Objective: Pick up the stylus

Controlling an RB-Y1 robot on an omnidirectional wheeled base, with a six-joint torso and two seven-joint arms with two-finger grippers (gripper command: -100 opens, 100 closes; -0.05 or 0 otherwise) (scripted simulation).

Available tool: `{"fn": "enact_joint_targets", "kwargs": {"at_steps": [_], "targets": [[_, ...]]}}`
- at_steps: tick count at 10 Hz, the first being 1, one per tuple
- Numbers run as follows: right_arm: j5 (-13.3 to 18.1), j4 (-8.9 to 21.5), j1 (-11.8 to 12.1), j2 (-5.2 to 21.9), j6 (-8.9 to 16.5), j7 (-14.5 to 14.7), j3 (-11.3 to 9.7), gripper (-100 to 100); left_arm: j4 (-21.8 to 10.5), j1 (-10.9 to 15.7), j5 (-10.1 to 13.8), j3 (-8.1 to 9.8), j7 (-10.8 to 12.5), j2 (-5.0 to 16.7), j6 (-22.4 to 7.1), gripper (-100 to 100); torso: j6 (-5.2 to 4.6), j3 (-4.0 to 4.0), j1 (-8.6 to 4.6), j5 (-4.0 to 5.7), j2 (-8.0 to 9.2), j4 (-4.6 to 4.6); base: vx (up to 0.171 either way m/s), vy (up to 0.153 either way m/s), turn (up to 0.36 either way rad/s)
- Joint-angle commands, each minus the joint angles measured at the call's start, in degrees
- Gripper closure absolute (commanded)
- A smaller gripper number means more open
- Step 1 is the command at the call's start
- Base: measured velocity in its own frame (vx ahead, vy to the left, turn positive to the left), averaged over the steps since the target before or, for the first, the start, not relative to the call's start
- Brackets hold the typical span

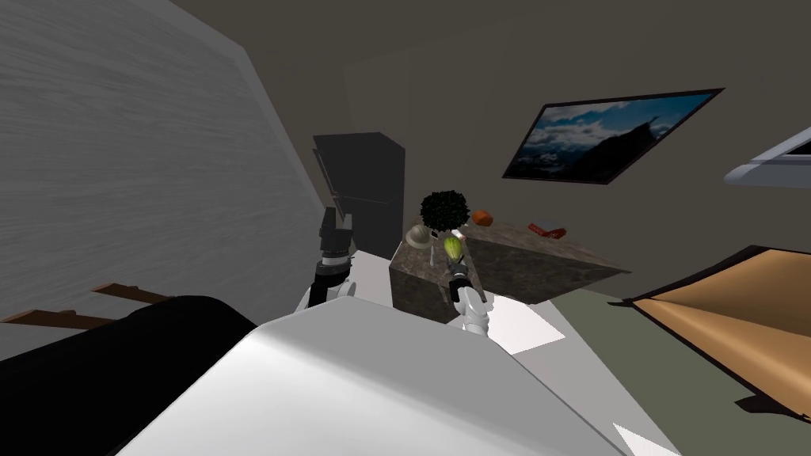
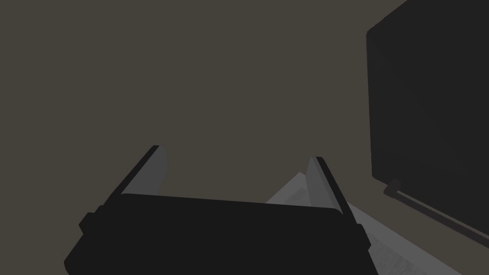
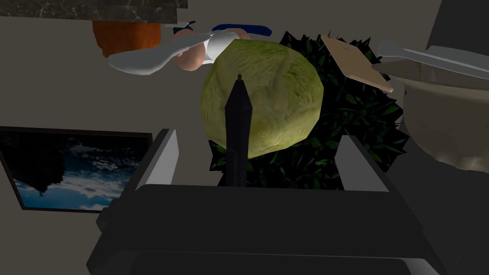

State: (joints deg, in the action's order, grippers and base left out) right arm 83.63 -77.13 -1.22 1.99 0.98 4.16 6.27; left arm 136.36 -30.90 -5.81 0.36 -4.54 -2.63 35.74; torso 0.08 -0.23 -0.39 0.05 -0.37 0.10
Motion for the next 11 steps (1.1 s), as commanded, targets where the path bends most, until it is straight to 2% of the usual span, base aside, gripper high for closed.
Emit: {"fn": "enact_joint_targets", "kwargs": {"at_steps": [1, 2, 3, 5, 7, 8, 9, 10, 11], "targets": [[2.9, 0.1, -0.6, 1.2, 2.9, -2.9, -2.9, -100, 0.0, 0.0, 0.0, 0.0, 0.0, 0.0, 0.0, 0, 0.0, 0.0, 0.0, 0.0, 0.0, 0.0, -0.004, -0.078, -0.056], [4.2, 0.1, -0.6, 1.2, 4.3, -4.2, -4.3, -100, 0.0, 0.0, 0.0, 0.01, 0.0, 0.0, 0.0, 0, -0.01, 0.01, -0.28, 0.05, 0.01, 0.0, -0.007, -0.094, -0.009], [-1.0, 0.1, -0.6, 1.4, 7.4, -3.3, -6.9, -100, 0.0, 0.0, 0.0, 0.01, 0.0, 0.0, 0.0, 0, -0.01, 0.01, -0.39, 0.08, 0.03, 0.0, -0.009, -0.054, 0.009], [1.9, 0.1, -0.6, 1.2, 7.4, -6.1, -6.9, -100, 0.0, 0.0, 0.0, 0.0, 0.0, 0.0, 0.0, 0, 0.0, 0.01, -0.1, 0.03, 0.02, 0.0, -0.003, -0.003, 0.001], [4.2, 0.1, -0.6, 1.2, 7.4, -6.2, -6.9, -100, 0.0, 0.0, 0.0, 0.0, 0.0, 0.0, 0.0, 0, 0.0, 0.0, 0.02, 0.0, 0.0, 0.0, 0.001, 0.01, -0.002], [6.4, 0.3, -1.2, 2.1, 10.3, -9.0, -9.7, -100, 0.0, 0.0, 0.0, 0.0, 0.0, 0.0, 0.0, 0, 0.0, 0.0, 0.01, 0.0, 0.0, 0.0, -0.002, -0.078, -0.051], [6.9, 0.3, -1.2, 2.1, 11.4, -9.3, -11.0, -100, 0.0, 0.0, 0.0, 0.01, 0.0, 0.0, 0.0, 0, -0.01, 0.0, -0.27, 0.05, 0.0, 0.0, -0.016, -0.11, -0.013], [8.4, 0.3, -1.2, 2.1, 13.0, -10.8, -12.8, -100, 0.0, 0.0, 0.0, 0.01, 0.0, 0.0, 0.0, 0, -0.01, 0.02, -0.4, 0.09, 0.05, -0.01, -0.012, -0.057, 0.011], [8.4, 0.3, -1.2, 2.1, 13.9, -11.9, -13.0, -100, 0.0, 0.0, 0.0, 0.01, 0.0, 0.0, 0.0, 0, 0.0, 0.03, -0.26, 0.07, 0.05, -0.01, -0.001, -0.007, 0.002]]}}
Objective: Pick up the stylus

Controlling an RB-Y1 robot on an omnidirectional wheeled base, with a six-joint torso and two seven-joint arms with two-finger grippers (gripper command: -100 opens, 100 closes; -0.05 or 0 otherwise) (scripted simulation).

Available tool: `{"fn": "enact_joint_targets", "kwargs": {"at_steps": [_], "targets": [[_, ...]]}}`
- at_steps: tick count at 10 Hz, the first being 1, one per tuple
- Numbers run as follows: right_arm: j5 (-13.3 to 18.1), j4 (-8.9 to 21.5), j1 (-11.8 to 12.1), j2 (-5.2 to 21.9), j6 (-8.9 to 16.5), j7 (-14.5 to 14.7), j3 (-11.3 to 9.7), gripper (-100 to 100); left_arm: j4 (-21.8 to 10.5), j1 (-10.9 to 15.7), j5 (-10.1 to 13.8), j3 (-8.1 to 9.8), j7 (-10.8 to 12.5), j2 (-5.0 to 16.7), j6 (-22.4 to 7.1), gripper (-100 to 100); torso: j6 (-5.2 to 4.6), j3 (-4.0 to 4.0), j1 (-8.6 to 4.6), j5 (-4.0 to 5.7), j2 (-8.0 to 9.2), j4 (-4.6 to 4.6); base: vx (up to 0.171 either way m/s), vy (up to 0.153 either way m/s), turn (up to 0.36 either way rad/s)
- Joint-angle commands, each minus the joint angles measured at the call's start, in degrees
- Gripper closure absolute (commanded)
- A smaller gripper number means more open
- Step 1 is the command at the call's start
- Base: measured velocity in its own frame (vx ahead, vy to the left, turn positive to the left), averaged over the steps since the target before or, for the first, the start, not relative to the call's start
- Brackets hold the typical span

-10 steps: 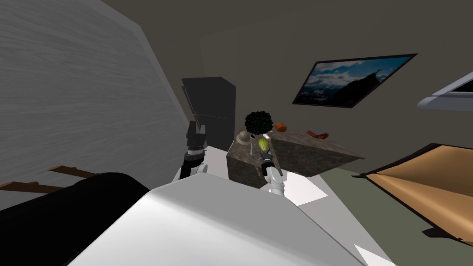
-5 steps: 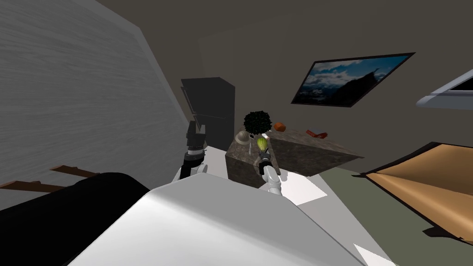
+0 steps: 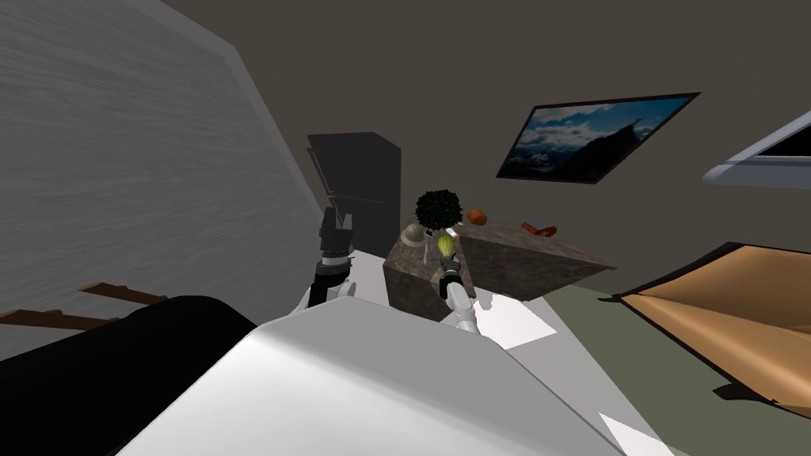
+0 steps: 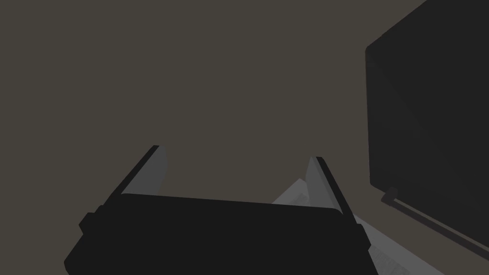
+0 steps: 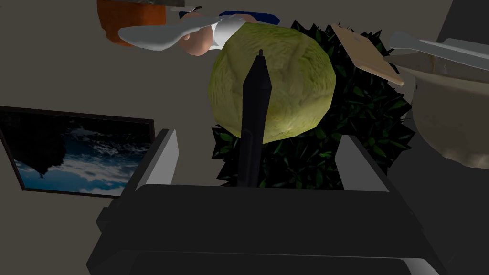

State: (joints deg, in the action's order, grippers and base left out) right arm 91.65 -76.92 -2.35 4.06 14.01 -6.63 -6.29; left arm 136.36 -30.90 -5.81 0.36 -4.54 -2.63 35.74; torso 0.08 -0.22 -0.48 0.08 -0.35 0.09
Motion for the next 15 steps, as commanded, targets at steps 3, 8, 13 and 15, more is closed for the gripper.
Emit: {"fn": "enact_joint_targets", "kwargs": {"at_steps": [3, 8, 13, 15], "targets": [[4.6, 0.3, -0.7, 0.9, 6.1, -6.2, -6.2, -100, 0.0, 0.0, 0.0, 0.01, 0.0, 0.0, 0.0, 0, -0.01, -0.02, -0.27, 0.05, -0.03, 0.01, 0.0, -0.071, -0.02], [8.8, 0.5, -1.4, 1.7, 13.9, -12.4, -12.8, -100, 0.0, 0.0, 0.0, 0.0, 0.0, 0.0, 0.0, 0, 0.0, 0.01, -0.12, 0.03, 0.02, 0.0, -0.009, -0.042, -0.011], [12.8, 0.3, -1.8, 2.6, 19.1, -17.5, -18.3, -100, 0.0, 0.0, 0.0, 0.0, 0.0, 0.0, 0.0, 0, 0.0, 0.0, 0.03, 0.0, 0.0, 0.0, 0.0, -0.047, -0.011], [12.8, 0.3, -1.8, 2.6, 19.5, -17.6, -18.4, 100, 0.0, 0.0, 0.0, 0.0, 0.0, 0.0, 0.0, 0, 0.0, -0.01, 0.07, -0.02, -0.01, 0.0, 0.0, 0.0, 0.0]]}}
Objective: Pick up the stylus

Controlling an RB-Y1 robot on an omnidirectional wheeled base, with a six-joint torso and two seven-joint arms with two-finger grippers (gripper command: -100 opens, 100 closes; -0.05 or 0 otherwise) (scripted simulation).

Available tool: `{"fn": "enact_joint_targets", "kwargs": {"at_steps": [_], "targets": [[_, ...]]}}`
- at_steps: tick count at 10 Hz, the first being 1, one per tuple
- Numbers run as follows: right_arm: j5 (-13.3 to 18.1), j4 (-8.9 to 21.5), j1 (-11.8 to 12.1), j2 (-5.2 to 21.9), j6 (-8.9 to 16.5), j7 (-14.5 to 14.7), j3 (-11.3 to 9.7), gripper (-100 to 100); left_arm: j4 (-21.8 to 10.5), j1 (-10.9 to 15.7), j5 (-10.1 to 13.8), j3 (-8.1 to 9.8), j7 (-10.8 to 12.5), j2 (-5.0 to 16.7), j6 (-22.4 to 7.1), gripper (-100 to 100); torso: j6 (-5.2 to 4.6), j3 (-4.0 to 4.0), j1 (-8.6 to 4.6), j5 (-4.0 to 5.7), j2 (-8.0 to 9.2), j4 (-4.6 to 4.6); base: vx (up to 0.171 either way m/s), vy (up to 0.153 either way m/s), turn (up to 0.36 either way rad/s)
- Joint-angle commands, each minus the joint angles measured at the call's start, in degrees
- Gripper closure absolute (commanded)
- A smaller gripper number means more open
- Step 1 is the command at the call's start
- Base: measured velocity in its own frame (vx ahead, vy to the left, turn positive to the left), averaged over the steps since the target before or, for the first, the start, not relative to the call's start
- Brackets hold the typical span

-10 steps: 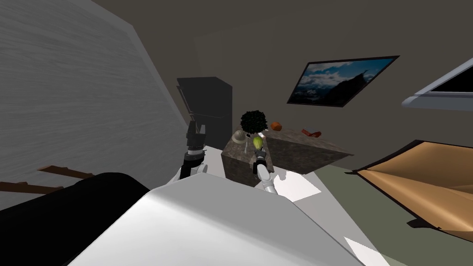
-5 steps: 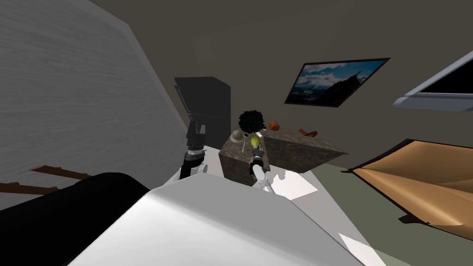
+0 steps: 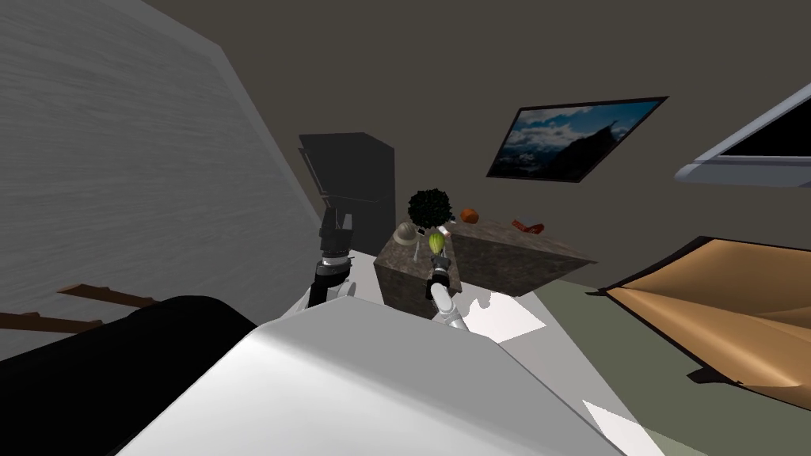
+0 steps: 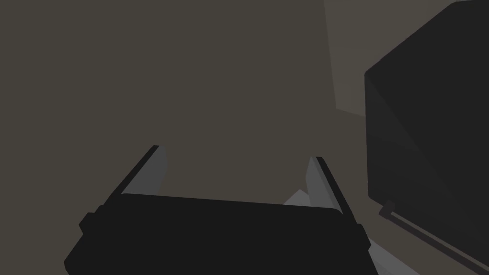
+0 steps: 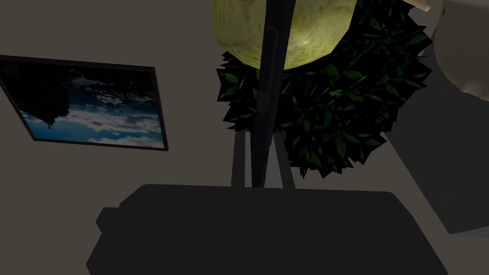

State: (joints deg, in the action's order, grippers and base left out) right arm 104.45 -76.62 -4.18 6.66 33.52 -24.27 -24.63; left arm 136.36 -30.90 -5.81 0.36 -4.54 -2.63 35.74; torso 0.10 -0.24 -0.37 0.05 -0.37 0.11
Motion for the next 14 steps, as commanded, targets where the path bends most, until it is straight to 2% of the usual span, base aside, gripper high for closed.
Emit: {"fn": "enact_joint_targets", "kwargs": {"at_steps": [1, 3, 4, 5, 7, 8, 10, 12, 14], "targets": [[0.0, 0.0, 0.0, 0.0, 0.0, 0.0, 0.0, 100, 0.0, 0.0, 0.0, 0.0, 0.0, 0.0, 0.0, 0, 0.0, 0.0, 0.0, 0.0, 0.0, 0.0, 0.0, 0.0, 0.0], [0.0, 0.0, 0.0, 0.0, 0.0, 0.0, 0.0, 100, 0.0, 0.0, 0.0, 0.0, 0.0, 0.0, 0.0, 0, -0.01, -0.01, 0.02, -0.02, -0.01, 0.01, 0.0, 0.0, 0.0], [0.0, 0.0, 0.0, 0.0, 0.0, 0.0, 0.0, 0, 0.0, 0.0, 0.0, 0.0, 0.0, 0.0, 0.0, 0, -0.01, -0.01, 0.02, -0.03, -0.02, 0.01, 0.0, 0.0, 0.0], [-2.9, 0.2, 0.5, -0.9, -2.9, 2.8, 2.9, 100, 0.0, 0.0, 0.0, 0.0, 0.0, 0.0, 0.0, 0, -0.01, -0.01, 0.03, -0.03, -0.02, 0.01, 0.02, 0.081, 0.049], [-4.0, 0.2, 0.5, -0.9, -5.6, 5.2, 5.6, 100, 0.0, 0.0, 0.0, -0.01, 0.0, 0.0, 0.0, 0, 0.04, -0.36, 0.31, 0.01, -0.41, 0.3, 0.002, 0.089, -0.003], [-6.5, 0.0, 1.1, -1.7, -7.2, 6.9, 7.7, 100, 0.0, 0.0, 0.0, -0.01, 0.0, 0.0, 0.0, 0, 0.07, -0.45, 0.21, 0.08, -0.47, 0.42, 0.01, 0.095, 0.041], [-8.2, 0.0, 1.1, -1.7, -9.6, 9.4, 11.0, 100, 0.0, 0.0, 0.0, -0.01, 0.0, 0.0, 0.0, 0, 0.18, -0.74, 0.38, 0.25, -0.62, 0.87, 0.007, 0.067, 0.018], [-8.2, 0.0, 1.1, -1.7, -12.1, 10.9, 11.7, 100, 0.0, 0.0, 0.0, 0.0, 0.0, 0.0, 0.0, 0, 0.07, -0.92, -0.05, 0.4, -0.76, 1.09, -0.003, 0.0, -0.003], [-12.3, -0.2, 1.7, -2.6, -15.4, 14.3, 15.9, 100, 0.0, 0.0, 0.0, -0.01, 0.0, 0.0, 0.0, 0, 0.11, -1.08, 0.05, 0.49, -0.9, 1.28, 0.013, 0.08, 0.032]]}}
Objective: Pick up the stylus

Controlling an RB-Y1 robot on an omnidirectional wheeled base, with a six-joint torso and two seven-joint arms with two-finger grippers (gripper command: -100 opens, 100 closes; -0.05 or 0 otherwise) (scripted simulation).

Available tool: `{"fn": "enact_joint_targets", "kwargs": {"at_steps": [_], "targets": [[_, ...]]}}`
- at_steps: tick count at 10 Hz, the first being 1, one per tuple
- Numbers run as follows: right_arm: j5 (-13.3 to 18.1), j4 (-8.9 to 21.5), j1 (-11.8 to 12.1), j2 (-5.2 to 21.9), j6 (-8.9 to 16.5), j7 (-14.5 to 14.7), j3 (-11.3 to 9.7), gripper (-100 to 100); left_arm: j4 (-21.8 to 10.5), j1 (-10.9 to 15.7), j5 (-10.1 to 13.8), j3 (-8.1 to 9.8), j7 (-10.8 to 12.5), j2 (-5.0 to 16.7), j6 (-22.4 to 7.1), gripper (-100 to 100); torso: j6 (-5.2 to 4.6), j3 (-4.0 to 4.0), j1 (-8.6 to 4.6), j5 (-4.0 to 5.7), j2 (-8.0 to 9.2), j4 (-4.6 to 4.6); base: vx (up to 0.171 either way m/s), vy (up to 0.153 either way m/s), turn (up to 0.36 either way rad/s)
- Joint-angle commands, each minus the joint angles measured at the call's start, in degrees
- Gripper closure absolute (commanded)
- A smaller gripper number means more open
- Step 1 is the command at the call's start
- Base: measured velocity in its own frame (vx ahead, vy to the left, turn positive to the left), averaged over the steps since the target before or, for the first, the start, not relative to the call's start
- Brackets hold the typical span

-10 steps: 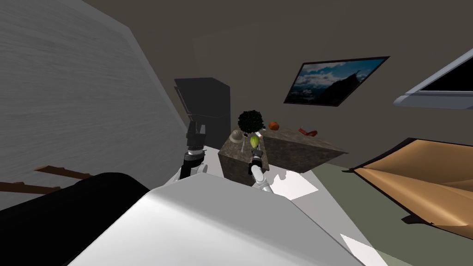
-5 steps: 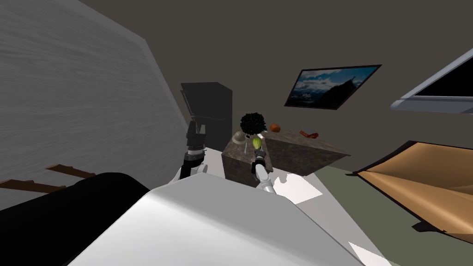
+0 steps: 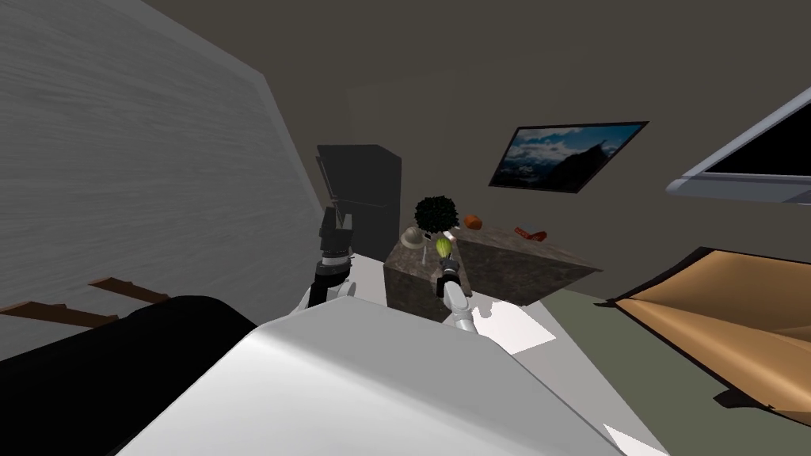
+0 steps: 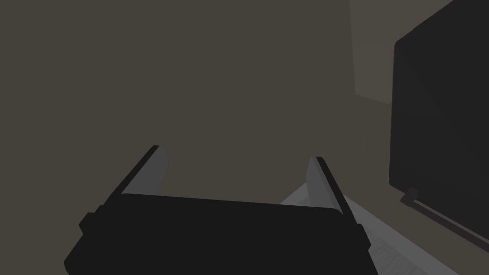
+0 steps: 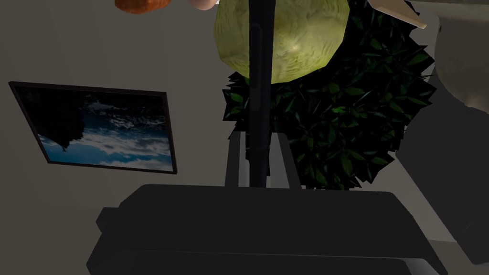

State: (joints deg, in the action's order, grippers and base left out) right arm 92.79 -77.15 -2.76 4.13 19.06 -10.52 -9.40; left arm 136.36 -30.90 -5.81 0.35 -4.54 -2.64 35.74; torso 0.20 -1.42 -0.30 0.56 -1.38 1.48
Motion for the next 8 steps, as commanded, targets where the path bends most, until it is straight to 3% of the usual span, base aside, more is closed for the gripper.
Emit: {"fn": "enact_joint_targets", "kwargs": {"at_steps": [1, 2, 3, 5, 6, 8], "targets": [[-0.8, 0.3, 0.3, 0.0, -2.9, 2.8, 2.7, 100, 0.0, 0.0, 0.0, 0.0, 0.0, 0.0, 0.0, 0, 0.0, 0.0, 0.0, 0.0, 0.0, 0.0, 0.003, 0.044, -0.002], [-0.8, 0.3, 0.3, 0.0, -4.1, 2.8, 2.7, 100, 0.0, 0.0, 0.0, 0.0, 0.0, 0.0, 0.0, 0, -0.04, -0.06, -0.17, 0.06, -0.03, 0.09, -0.003, 0.014, -0.01], [-3.3, 0.1, 1.0, -0.9, -5.9, 5.0, 5.1, 100, 0.0, 0.0, 0.0, 0.01, 0.0, 0.0, 0.0, 0, -0.03, -0.09, -0.3, 0.14, -0.02, 0.16, 0.011, 0.064, 0.042], [-5.0, 0.1, 1.0, -0.9, -8.6, 7.3, 8.5, 100, 0.0, 0.0, 0.0, 0.0, 0.0, 0.0, 0.0, 0, 0.06, -0.32, -0.08, 0.26, -0.2, 0.44, 0.003, 0.067, 0.015], [-5.0, 0.1, 1.0, -0.9, -10.4, 8.5, 8.8, 100, 0.0, 0.0, 0.0, 0.0, 0.0, 0.0, 0.0, 0, 0.01, -0.35, -0.19, 0.29, -0.21, 0.49, 0.001, 0.02, -0.015], [-9.2, 0.0, 1.6, -1.8, -13.7, 12.8, 13.1, 100, 0.0, 0.0, 0.0, 0.0, 0.0, 0.0, 0.0, 0, 0.1, -0.44, -0.1, 0.41, -0.26, 0.64, 0.013, 0.082, 0.029]]}}
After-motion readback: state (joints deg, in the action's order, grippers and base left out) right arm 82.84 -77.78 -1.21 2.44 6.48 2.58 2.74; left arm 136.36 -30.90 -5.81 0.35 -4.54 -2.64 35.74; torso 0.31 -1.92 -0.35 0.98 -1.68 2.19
